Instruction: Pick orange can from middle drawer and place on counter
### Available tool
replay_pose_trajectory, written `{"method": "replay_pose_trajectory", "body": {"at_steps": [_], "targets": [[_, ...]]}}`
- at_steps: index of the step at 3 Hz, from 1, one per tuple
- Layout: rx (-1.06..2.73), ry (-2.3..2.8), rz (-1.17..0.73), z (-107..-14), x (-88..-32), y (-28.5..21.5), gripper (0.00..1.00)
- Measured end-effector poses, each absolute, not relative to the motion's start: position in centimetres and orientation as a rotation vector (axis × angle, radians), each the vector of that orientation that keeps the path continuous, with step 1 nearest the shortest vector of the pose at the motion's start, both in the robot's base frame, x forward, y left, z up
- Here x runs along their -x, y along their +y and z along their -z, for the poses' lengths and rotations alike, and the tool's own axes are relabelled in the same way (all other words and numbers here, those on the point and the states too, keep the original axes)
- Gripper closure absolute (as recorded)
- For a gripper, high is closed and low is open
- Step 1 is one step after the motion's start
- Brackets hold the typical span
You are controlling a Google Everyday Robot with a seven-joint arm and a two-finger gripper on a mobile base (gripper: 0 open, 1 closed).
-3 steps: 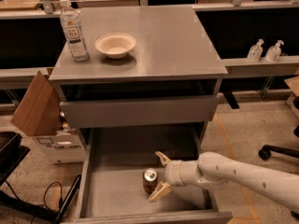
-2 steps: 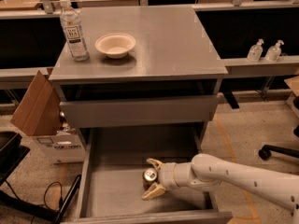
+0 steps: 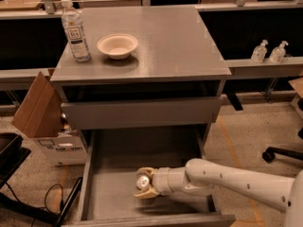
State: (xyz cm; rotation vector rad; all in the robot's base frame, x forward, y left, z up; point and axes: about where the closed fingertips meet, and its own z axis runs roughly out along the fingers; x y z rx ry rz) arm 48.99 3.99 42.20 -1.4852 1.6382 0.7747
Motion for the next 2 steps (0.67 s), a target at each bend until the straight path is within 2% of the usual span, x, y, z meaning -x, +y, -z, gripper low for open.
{"method": "replay_pose_trajectory", "body": {"at_steps": [1, 2], "targets": [[1.485, 1.638, -0.775, -42.49, -48.99, 3.99, 0.87], [1.485, 1.638, -0.775, -42.58, -48.99, 3.99, 1.0]]}}
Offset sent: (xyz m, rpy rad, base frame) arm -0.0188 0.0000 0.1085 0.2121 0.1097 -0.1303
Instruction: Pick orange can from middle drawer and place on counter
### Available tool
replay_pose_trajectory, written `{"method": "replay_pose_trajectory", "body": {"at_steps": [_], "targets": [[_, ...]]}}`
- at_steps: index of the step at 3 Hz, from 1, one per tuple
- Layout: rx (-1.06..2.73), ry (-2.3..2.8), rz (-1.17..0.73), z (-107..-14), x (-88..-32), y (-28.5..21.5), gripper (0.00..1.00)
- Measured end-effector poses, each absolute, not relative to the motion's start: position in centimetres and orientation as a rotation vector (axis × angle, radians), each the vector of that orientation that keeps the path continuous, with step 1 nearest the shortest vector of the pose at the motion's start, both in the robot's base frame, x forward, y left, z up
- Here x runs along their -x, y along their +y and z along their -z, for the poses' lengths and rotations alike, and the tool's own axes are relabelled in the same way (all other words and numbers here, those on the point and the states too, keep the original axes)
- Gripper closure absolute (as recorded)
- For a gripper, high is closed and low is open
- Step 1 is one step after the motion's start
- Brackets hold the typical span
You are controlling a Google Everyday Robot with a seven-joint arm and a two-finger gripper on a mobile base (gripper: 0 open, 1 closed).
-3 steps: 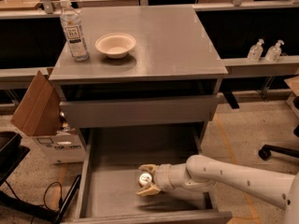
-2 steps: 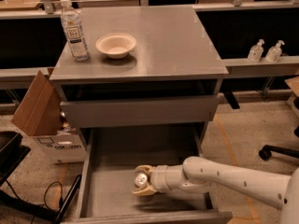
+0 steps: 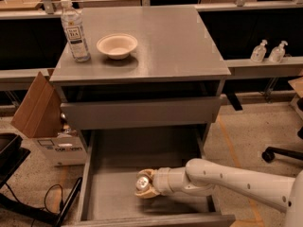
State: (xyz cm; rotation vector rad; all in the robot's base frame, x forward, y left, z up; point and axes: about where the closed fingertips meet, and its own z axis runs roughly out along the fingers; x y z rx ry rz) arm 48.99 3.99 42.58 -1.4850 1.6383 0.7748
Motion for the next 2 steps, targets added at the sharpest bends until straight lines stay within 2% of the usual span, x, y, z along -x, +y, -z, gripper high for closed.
{"method": "replay_pose_trajectory", "body": {"at_steps": [2], "targets": [[1.485, 1.638, -0.775, -42.62, -48.99, 3.99, 1.0]]}}
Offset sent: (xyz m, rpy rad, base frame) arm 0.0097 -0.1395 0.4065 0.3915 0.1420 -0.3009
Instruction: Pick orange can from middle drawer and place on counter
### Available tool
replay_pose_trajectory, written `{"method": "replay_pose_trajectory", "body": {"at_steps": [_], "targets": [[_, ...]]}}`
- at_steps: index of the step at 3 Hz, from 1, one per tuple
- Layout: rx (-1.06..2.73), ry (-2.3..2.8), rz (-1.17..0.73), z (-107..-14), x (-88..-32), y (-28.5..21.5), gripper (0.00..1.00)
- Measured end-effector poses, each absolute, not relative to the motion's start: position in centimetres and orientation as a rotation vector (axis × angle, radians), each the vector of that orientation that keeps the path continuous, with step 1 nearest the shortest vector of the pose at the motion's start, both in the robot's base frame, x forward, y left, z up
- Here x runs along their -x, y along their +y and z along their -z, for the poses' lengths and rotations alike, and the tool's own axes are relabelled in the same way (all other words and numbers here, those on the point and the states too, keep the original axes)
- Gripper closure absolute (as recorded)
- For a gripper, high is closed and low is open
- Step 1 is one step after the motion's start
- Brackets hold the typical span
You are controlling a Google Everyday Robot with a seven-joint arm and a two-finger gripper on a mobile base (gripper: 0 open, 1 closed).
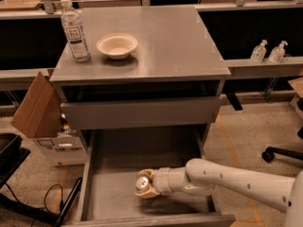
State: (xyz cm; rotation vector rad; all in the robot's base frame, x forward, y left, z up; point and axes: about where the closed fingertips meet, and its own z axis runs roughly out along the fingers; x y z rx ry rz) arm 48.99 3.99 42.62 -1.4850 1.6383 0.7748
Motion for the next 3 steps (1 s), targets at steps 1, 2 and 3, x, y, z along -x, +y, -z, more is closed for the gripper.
{"method": "replay_pose_trajectory", "body": {"at_steps": [1, 2, 3], "targets": [[1.485, 1.638, -0.775, -42.6, -49.0, 4.0, 1.0], [1.484, 1.638, -0.775, -42.6, -49.0, 4.0, 1.0], [1.453, 1.634, -0.778, -44.7, -49.5, 3.9, 1.0]]}}
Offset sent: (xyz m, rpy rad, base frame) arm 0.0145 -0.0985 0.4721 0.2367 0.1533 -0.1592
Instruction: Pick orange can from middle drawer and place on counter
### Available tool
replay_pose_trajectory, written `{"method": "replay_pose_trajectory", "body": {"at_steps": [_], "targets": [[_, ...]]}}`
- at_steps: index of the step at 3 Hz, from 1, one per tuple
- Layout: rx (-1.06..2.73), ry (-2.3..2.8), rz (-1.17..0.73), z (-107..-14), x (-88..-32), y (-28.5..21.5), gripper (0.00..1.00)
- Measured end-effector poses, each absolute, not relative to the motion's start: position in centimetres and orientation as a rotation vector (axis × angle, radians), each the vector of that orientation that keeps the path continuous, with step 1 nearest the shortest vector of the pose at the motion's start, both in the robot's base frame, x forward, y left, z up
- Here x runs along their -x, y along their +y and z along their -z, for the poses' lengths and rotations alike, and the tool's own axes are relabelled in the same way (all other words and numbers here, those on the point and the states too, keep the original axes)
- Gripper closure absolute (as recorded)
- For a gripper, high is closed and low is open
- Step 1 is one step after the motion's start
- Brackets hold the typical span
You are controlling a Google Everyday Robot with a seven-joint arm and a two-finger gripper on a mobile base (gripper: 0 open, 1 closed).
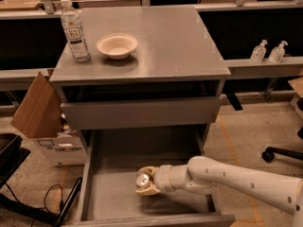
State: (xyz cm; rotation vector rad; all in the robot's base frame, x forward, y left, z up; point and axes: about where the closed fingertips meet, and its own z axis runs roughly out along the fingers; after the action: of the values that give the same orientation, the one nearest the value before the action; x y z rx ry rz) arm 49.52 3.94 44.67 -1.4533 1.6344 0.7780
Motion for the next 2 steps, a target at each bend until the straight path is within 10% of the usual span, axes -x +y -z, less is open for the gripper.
{"method": "replay_pose_trajectory", "body": {"at_steps": [2], "targets": [[1.311, 1.614, -0.848, -54.9, -50.3, 2.2, 1.0]]}}
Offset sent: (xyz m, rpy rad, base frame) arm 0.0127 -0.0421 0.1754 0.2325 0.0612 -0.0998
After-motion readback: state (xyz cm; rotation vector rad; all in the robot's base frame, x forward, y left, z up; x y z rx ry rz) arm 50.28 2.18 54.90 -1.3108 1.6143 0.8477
